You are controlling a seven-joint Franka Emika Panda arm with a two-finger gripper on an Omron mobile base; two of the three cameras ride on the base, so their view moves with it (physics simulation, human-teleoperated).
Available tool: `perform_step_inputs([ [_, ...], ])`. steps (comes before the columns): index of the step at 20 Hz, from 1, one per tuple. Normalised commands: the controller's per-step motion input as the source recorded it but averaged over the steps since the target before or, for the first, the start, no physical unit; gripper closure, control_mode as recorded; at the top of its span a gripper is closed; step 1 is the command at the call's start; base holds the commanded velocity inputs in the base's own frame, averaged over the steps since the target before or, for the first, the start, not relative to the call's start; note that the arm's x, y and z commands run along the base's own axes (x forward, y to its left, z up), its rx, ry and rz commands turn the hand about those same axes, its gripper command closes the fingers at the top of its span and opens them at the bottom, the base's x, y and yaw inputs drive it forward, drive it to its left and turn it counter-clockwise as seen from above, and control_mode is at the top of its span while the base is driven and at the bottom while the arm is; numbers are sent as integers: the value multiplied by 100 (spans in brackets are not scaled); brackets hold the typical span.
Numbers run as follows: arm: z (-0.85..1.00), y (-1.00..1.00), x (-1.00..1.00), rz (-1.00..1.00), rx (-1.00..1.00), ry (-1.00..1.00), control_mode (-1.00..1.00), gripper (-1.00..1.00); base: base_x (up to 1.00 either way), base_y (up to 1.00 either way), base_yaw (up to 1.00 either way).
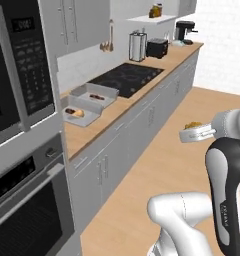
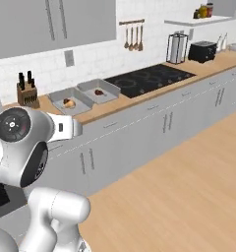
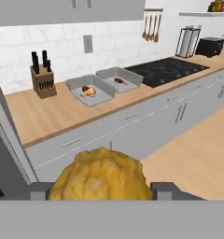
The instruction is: Place one squash and one chicken drumstick in each tupperware on the nearby counter, to pack two identical lunches.
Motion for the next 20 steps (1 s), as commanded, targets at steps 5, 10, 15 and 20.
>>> perform_step_inputs([
  [5, 0, 0, 0, 0, 0, 0, 100, 100, 100, -14, 6],
  [10, 0, 0, 0, 0, 0, 0, 100, 100, 100, -6, 13],
  [15, 0, 0, 0, 0, 0, 0, 100, 100, 100, 0, 25],
  [20, 0, 0, 0, 0, 0, 0, 100, 100, 100, 0, 37],
])
